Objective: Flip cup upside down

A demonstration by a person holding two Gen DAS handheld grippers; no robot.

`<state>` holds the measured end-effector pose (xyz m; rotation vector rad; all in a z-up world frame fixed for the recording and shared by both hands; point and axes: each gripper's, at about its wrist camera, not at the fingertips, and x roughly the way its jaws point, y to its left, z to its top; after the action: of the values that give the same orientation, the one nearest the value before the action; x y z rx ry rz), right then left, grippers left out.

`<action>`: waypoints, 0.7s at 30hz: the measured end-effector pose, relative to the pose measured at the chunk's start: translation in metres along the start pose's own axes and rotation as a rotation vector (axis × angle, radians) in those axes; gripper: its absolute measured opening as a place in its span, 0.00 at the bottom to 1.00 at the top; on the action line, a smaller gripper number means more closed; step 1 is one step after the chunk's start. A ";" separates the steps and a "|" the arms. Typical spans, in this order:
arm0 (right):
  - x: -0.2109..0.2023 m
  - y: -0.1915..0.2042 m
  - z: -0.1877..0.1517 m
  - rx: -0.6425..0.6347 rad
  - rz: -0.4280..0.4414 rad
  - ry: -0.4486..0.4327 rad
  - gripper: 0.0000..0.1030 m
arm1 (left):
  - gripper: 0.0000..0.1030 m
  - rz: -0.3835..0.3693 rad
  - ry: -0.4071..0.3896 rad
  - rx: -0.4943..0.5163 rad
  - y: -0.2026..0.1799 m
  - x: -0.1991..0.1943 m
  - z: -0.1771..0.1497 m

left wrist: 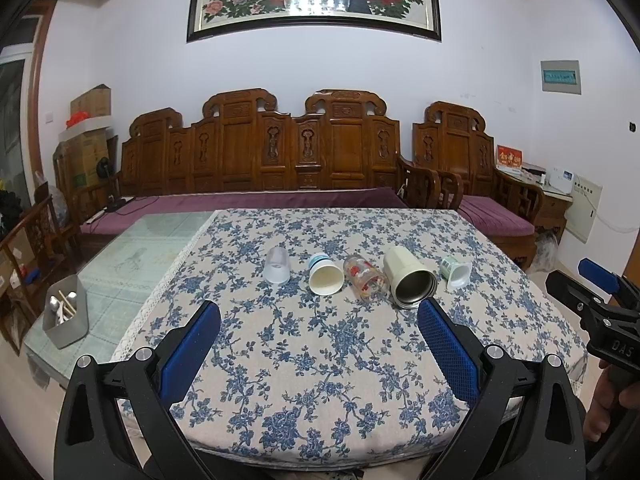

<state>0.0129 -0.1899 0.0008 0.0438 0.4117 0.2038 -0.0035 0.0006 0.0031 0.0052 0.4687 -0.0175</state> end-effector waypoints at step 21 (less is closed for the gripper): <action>0.000 0.006 -0.001 -0.006 0.006 -0.007 0.98 | 0.92 -0.001 -0.002 -0.004 0.003 -0.001 -0.001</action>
<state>0.0114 -0.1836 -0.0002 0.0401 0.4037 0.2111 -0.0051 0.0038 0.0029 0.0012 0.4669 -0.0175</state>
